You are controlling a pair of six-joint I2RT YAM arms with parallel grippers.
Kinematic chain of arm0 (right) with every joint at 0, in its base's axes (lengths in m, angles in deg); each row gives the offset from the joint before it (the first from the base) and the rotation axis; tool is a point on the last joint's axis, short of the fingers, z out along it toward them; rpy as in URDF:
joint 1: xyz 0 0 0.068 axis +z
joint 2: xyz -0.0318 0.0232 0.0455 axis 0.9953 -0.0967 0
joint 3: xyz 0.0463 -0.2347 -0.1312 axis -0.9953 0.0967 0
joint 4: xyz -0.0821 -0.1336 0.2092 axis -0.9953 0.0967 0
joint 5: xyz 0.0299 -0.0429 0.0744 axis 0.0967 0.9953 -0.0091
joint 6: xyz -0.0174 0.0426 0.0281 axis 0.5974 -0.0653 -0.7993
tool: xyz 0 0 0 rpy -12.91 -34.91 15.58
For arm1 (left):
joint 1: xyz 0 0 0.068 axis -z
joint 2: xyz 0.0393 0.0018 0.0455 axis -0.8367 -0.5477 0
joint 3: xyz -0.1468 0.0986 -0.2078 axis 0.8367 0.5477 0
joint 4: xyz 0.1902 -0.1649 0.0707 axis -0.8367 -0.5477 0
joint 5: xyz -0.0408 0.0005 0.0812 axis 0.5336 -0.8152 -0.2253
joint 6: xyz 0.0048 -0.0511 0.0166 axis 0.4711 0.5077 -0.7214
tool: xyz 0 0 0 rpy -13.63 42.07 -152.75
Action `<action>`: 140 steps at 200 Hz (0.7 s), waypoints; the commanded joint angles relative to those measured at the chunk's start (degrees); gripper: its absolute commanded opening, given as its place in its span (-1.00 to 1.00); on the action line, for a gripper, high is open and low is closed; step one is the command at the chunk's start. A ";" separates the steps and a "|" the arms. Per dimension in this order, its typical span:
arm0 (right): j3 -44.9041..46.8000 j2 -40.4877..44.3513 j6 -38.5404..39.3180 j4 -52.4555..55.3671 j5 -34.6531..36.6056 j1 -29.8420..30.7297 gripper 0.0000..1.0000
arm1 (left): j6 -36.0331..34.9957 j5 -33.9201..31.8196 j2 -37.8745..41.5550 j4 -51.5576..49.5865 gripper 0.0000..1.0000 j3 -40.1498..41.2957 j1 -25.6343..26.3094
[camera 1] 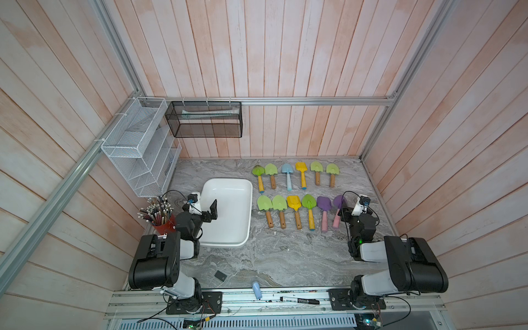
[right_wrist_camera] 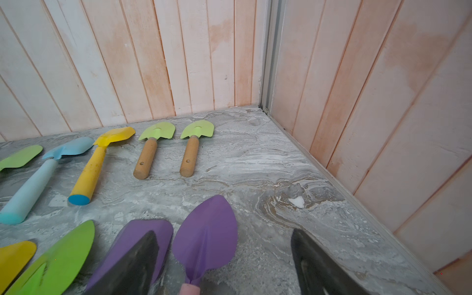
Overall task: Take the shovel out of the storage box
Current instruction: Reset both arms
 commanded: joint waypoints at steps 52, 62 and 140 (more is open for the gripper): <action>-0.24 -2.09 3.79 -4.79 -8.25 0.24 0.65 | -0.12 -1.71 0.11 -1.21 1.00 -1.32 0.86; -0.48 -2.02 3.90 -4.27 -8.57 0.25 0.65 | -0.12 -1.72 0.16 -1.29 1.00 -1.32 0.90; -3.85 -2.37 3.12 2.08 -8.01 -0.37 0.95 | -0.13 -1.97 0.24 -1.34 1.00 -1.39 1.03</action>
